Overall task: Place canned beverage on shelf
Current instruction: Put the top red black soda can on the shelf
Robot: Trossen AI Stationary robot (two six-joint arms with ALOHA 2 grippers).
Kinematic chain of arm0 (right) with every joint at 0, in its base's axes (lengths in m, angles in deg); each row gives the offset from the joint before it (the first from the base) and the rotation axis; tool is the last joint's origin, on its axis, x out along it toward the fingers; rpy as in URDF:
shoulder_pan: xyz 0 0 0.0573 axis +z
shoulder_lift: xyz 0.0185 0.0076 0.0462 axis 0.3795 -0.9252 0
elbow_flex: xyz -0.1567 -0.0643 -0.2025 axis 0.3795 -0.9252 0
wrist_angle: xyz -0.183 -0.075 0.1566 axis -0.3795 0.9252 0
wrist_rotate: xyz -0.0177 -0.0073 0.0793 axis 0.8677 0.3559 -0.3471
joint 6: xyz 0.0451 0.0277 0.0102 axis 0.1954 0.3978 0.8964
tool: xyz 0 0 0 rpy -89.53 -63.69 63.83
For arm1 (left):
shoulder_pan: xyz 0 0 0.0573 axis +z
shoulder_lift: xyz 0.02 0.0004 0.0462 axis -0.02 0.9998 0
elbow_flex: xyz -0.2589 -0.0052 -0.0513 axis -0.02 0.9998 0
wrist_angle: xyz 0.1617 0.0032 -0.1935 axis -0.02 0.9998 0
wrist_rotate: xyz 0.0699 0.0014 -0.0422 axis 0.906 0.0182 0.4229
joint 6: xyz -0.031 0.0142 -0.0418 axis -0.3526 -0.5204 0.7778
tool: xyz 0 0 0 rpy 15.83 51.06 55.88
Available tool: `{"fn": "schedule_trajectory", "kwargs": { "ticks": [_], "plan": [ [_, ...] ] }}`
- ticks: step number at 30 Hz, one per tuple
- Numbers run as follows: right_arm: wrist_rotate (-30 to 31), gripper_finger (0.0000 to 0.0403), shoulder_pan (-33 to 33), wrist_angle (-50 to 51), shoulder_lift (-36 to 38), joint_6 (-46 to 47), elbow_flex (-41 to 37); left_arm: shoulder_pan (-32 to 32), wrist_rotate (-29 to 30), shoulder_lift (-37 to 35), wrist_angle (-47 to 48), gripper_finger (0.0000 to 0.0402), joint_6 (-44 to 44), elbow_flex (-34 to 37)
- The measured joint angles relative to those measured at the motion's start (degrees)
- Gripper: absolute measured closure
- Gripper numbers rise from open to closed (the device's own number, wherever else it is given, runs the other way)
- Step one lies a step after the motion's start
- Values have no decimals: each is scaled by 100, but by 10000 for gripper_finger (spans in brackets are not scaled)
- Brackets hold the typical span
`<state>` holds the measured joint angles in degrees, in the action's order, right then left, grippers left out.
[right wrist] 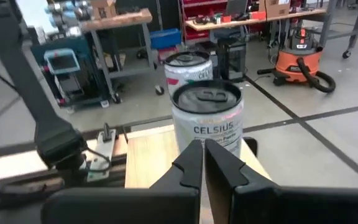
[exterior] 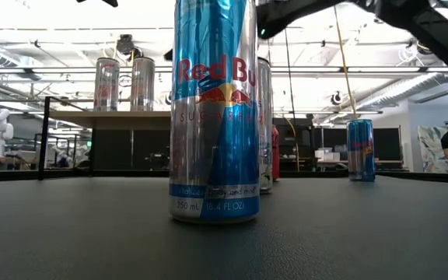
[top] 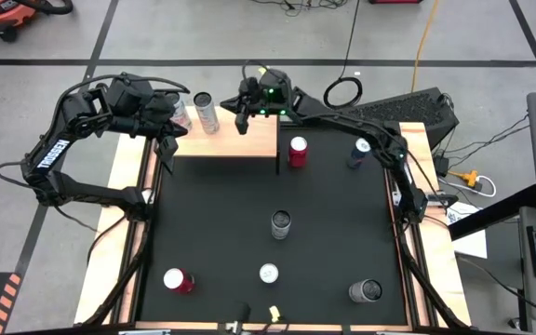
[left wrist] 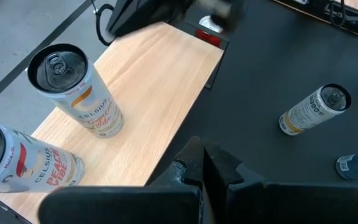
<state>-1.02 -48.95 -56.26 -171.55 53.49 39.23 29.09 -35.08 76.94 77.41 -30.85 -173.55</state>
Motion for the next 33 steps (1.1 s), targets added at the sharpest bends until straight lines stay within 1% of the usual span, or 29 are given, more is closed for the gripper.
{"fn": "schedule_trajectory", "kwargs": {
  "ticks": [5,9,15,19,22,26,29,33],
  "plan": [
    [36,403,-57,1050,712,-579,0,-2,0,0,0,401,10,0],
    [375,403,-130,1940,1233,-1027,0,-2,0,0,2,401,14,0],
    [1267,403,-184,3440,1891,-1418,0,-2,0,0,2,401,12,0],
    [2008,397,-178,4109,2161,-1417,2,-2,0,0,4,401,10,0],
    [2424,373,-180,4579,2252,-1409,0,-2,-2,0,4,401,10,0],
    [2859,318,-180,5163,2259,-1404,0,-1,-1,0,15,401,12,0],
    [3031,271,-180,5621,2214,-1304,2,0,-2,0,22,401,10,0],
    [3099,213,-178,6264,2155,-1076,2,-1,-2,0,20,401,6,0]
  ]
}}
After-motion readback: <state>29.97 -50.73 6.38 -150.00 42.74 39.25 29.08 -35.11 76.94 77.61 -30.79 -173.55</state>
